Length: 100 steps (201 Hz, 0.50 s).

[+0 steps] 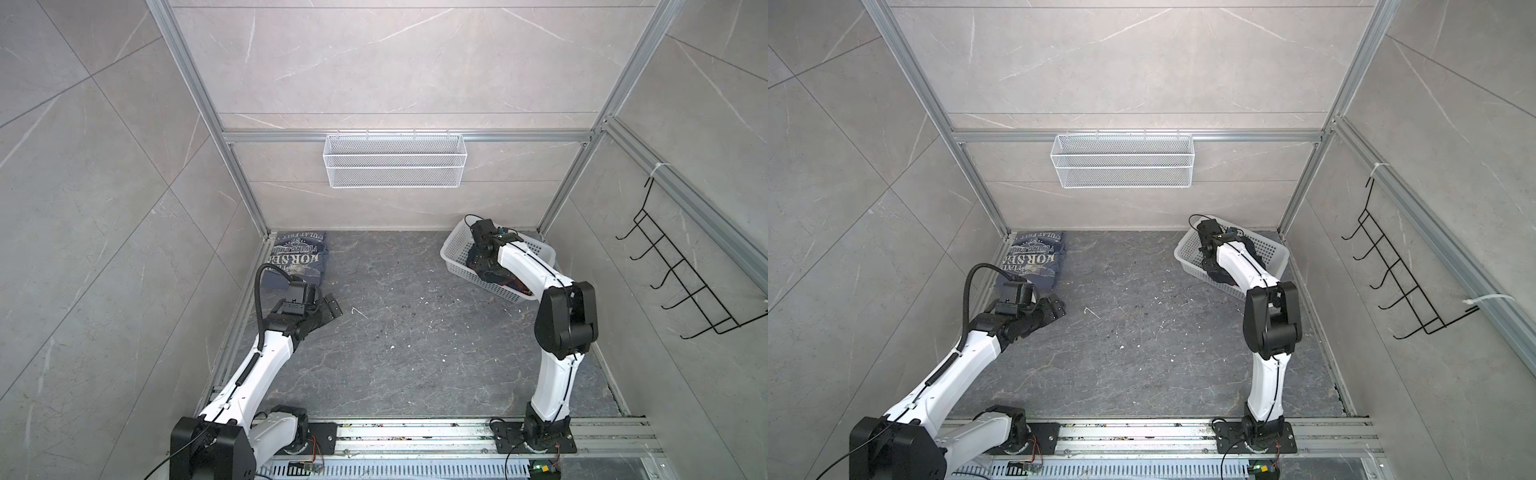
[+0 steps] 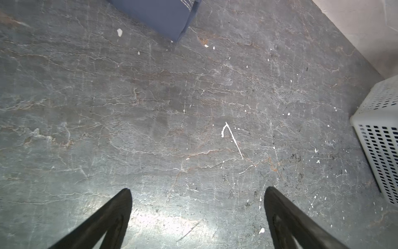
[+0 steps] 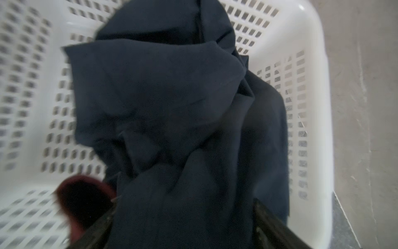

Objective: Fold and stack the tank tops
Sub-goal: 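Reach the right gripper into the basket and grasp the navy tank top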

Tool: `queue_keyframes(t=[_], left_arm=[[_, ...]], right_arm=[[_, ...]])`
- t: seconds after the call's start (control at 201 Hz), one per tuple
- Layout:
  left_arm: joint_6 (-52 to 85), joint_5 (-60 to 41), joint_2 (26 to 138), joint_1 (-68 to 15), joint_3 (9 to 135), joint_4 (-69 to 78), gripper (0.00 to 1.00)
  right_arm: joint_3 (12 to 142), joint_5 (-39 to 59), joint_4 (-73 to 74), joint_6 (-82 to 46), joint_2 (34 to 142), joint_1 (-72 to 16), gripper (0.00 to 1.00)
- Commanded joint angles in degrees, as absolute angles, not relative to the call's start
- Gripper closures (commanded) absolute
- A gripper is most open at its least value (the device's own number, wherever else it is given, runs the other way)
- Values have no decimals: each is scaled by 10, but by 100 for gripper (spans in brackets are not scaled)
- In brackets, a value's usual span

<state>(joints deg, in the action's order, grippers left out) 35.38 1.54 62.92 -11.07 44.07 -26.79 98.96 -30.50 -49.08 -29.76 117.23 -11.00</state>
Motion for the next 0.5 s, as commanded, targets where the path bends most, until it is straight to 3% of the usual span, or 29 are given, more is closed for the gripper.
queue_keyframes(t=[0.0, 0.159, 0.239, 0.324, 0.448, 0.493], left_arm=[[345, 11, 620, -115, 436, -253, 3], [346, 12, 618, -116, 435, -252, 2], [346, 17, 618, -116, 436, -252, 2], [346, 17, 620, -116, 436, -253, 2], [346, 17, 622, -116, 435, -253, 3], [346, 18, 623, -117, 435, -253, 3]], right_arm=[[1024, -280, -527, -294, 1223, -90, 12], [1060, -257, -535, -292, 1278, -77, 12], [1064, -253, -526, -290, 1290, -77, 18], [1075, -243, -524, -287, 1301, -77, 36], [1059, -243, -500, -291, 1272, -80, 71], [1046, -246, -483, -292, 1252, -82, 79]])
